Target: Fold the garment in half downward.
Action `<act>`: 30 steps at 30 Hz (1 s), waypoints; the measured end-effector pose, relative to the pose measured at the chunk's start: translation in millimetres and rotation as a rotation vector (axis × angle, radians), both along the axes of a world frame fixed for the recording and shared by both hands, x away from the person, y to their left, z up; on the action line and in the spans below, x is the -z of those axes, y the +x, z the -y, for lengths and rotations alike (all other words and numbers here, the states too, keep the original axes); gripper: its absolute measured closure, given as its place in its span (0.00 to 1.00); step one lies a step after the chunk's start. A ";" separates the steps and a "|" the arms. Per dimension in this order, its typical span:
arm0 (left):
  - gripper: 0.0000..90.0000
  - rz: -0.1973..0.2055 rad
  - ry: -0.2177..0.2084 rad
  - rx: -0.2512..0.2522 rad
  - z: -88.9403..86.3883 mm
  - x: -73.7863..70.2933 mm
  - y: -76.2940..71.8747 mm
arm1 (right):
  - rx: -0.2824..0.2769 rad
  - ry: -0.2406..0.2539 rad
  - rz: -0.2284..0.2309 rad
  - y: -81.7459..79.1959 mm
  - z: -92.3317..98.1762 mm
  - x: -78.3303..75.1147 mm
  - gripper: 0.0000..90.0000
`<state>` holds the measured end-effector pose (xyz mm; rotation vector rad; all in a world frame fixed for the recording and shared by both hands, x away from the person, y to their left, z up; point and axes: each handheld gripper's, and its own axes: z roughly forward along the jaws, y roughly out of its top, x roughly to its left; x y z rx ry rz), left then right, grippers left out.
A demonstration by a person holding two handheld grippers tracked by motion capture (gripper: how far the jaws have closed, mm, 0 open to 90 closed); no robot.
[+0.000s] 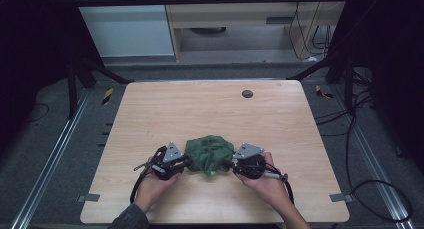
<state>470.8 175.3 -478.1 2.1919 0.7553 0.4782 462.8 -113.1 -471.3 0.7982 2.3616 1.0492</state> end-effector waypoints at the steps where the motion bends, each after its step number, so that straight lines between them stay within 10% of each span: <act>1: 0.84 -0.002 0.000 0.001 0.0 0.1 0.0 | 0.002 0.001 0.006 0.3 0.1 -0.4 0.66; 30: 0.82 -0.034 -0.010 0.005 -2.4 4.4 -6.7 | 0.015 -0.009 0.021 -4.4 -3.1 -3.6 0.52</act>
